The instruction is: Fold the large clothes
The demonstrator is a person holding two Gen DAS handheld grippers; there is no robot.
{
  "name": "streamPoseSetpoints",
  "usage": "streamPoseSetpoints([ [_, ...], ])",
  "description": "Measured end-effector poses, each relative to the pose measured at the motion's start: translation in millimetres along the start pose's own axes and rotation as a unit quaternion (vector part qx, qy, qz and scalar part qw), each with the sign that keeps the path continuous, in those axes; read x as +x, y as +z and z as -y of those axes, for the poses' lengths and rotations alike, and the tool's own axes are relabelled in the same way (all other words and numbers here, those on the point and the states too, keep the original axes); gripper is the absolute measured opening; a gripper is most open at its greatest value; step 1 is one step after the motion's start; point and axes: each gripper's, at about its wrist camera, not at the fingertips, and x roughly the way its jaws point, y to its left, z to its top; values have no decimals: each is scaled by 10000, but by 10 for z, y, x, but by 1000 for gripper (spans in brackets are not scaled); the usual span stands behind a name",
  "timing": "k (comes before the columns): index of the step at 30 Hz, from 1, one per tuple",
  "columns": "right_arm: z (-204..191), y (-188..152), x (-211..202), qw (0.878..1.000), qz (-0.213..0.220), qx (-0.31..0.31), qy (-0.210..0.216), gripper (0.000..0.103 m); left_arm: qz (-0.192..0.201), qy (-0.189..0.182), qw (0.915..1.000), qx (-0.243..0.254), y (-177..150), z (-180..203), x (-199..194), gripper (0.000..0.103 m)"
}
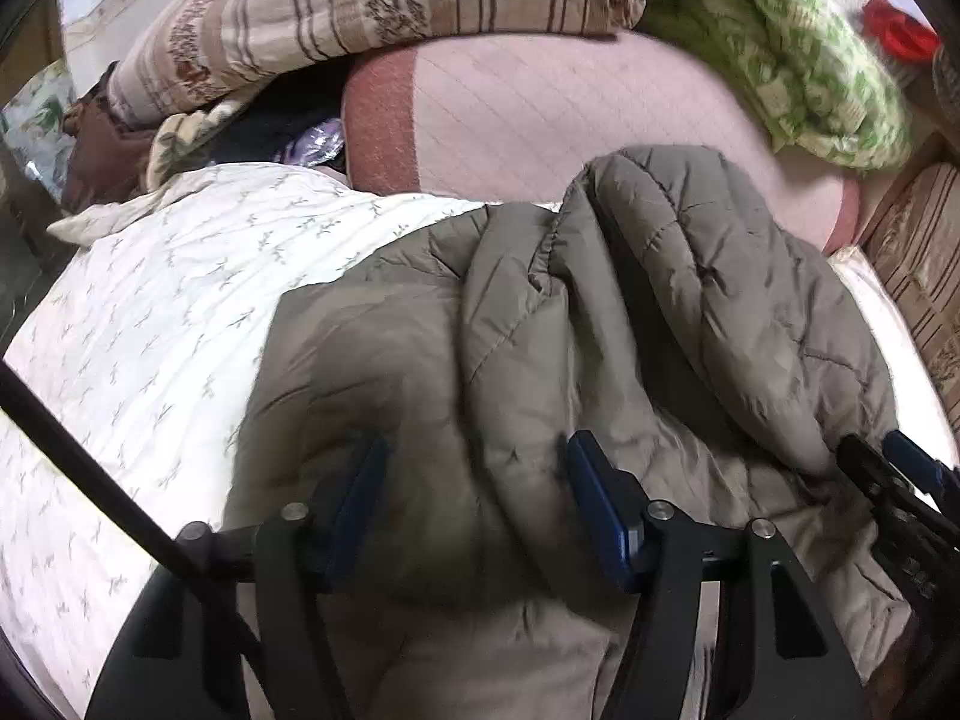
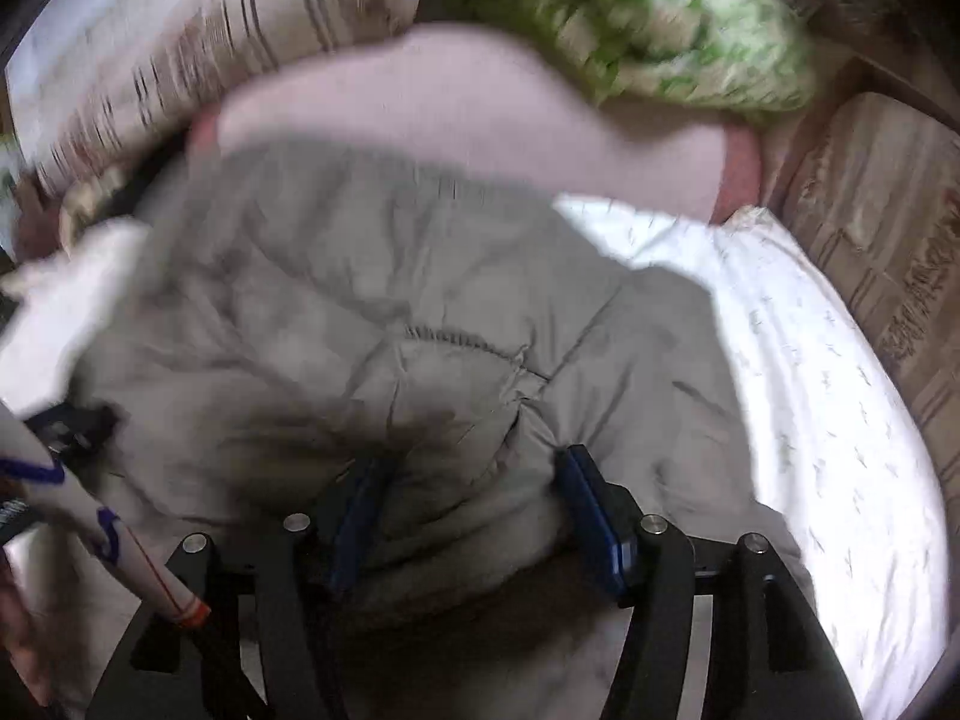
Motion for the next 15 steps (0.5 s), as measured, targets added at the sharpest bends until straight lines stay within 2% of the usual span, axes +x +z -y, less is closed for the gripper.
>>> streamPoseSetpoints([
  [1, 6, -26, -92, 10000, 33, 45, 59, 67, -52, 78, 9999, 81, -53, 18, 18, 63],
  [3, -45, -145, -127, 9999, -156, 17, 50, 80, -176, 308, 9988, 324, -154, 83, 100, 63],
  [5, -144, -289, 69, 9972, -700, -238, -115, 81, -173, 429, 9975, 536, -228, 121, 50, 63],
  [6, -167, -363, 100, 9957, -829, -362, -213, 81, -166, 394, 9977, 533, -251, 108, -54, 63],
  [8, -100, -420, -108, 9971, -678, -299, -155, 81, -63, 172, 9988, 447, -303, 33, -349, 63],
  [10, 44, -488, -424, 9983, -564, -32, 165, 81, 167, 51, 9992, 360, -427, -121, -777, 63],
  [13, 333, -727, -976, 9967, -413, 308, 625, 81, 428, 214, 9985, 277, -700, -355, -1304, 63],
  [15, 514, -956, -1276, 9970, -312, 378, 590, 81, 493, 408, 9978, 196, -977, -539, -1607, 63],
])
